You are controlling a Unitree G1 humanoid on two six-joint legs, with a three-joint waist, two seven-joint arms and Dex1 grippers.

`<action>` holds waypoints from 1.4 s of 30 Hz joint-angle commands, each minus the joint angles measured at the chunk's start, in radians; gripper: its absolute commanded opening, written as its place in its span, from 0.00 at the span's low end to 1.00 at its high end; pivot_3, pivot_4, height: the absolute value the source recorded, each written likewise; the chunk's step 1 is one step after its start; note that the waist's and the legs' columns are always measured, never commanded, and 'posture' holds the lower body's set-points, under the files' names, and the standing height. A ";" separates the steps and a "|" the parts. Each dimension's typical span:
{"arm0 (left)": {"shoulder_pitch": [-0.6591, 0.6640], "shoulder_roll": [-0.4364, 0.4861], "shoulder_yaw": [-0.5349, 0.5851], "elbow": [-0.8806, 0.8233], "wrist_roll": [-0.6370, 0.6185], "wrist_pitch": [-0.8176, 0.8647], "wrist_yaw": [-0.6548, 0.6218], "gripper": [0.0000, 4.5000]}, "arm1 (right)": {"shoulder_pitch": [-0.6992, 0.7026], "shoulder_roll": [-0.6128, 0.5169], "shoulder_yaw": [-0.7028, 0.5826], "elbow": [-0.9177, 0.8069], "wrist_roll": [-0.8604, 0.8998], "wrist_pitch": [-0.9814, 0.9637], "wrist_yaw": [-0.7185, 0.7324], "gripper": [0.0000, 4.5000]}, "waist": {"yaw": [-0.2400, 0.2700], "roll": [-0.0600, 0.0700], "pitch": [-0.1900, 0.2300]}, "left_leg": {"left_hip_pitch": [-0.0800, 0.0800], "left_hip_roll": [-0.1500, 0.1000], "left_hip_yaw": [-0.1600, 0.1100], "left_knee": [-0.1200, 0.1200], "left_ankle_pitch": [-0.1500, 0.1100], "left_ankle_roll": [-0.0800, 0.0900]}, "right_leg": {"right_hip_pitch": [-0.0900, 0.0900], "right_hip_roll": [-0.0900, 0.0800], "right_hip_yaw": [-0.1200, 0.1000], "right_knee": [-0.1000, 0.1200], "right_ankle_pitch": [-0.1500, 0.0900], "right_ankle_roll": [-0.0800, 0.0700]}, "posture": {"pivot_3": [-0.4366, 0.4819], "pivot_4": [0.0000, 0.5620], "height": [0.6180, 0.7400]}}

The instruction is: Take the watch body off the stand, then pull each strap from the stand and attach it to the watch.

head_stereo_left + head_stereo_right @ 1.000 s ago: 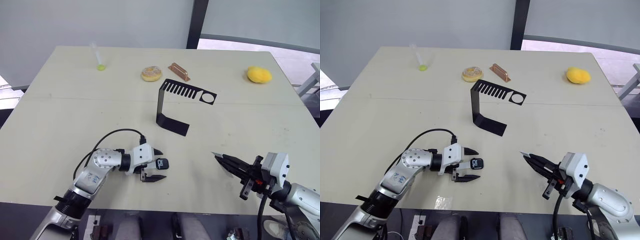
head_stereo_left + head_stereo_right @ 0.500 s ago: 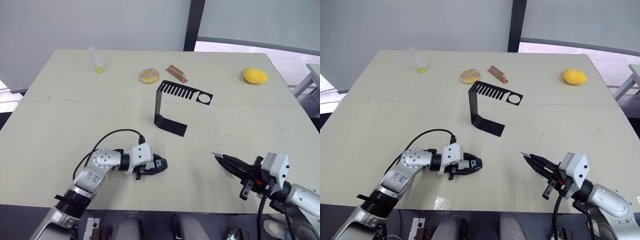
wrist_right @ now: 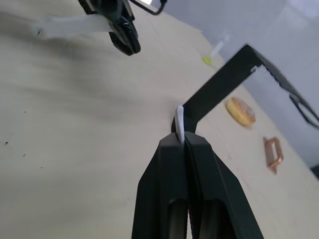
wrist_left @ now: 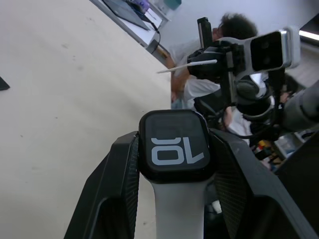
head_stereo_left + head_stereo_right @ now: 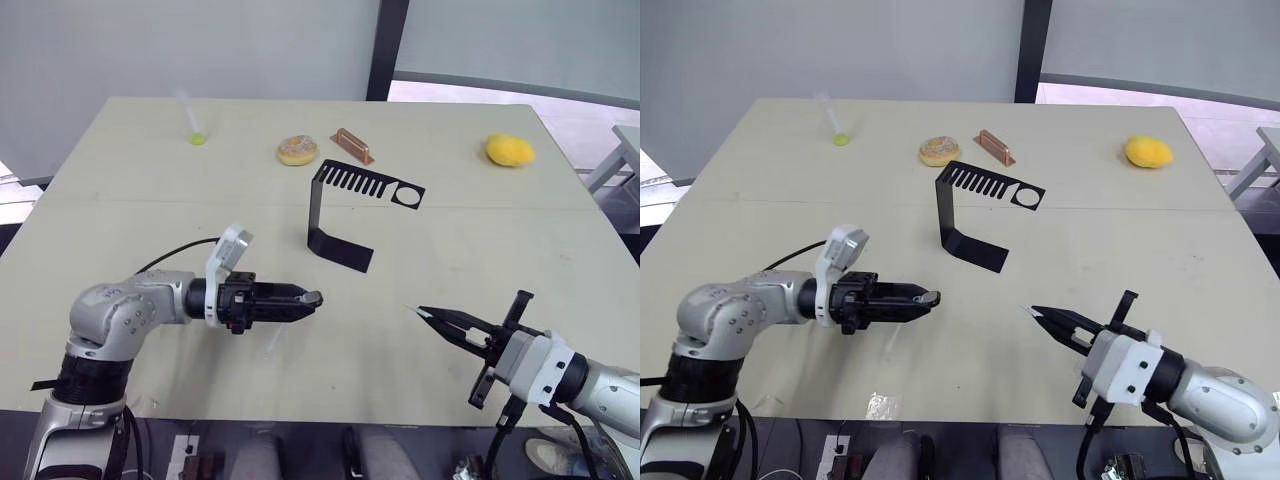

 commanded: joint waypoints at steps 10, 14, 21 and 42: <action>-0.141 -0.193 0.052 0.016 -0.062 0.219 0.315 0.35 | -0.106 0.044 0.166 0.009 -0.150 -0.071 -0.078 0.00 | -0.004 -0.002 0.001 | 0.001 -0.002 -0.003 0.000 0.004 -0.008 | -0.001 0.003 0.007 0.001 0.000 0.001 | 0.48 0.27 1.00; -0.141 -0.201 0.056 0.010 -0.073 0.219 0.326 0.35 | -0.125 0.041 0.175 0.032 -0.150 -0.080 -0.080 0.00 | -0.001 -0.002 0.001 | 0.002 -0.002 -0.003 -0.001 0.005 -0.009 | -0.001 0.003 0.009 0.001 0.000 0.000 | 0.48 0.27 1.00; -0.127 -0.202 0.050 -0.016 -0.088 0.215 0.323 0.35 | -0.145 0.035 0.191 0.074 -0.155 -0.097 -0.076 0.00 | 0.000 -0.002 0.001 | 0.001 -0.003 -0.003 -0.001 0.004 -0.009 | -0.001 0.002 0.009 0.001 0.000 0.000 | 0.48 0.27 1.00; -0.108 -0.207 0.010 -0.044 -0.074 0.174 0.332 0.35 | -0.204 0.001 0.206 0.180 -0.135 -0.174 -0.058 0.00 | -0.001 -0.002 0.001 | 0.001 -0.003 -0.003 -0.001 0.004 -0.009 | -0.001 0.002 0.009 0.001 0.000 0.000 | 0.48 0.27 1.00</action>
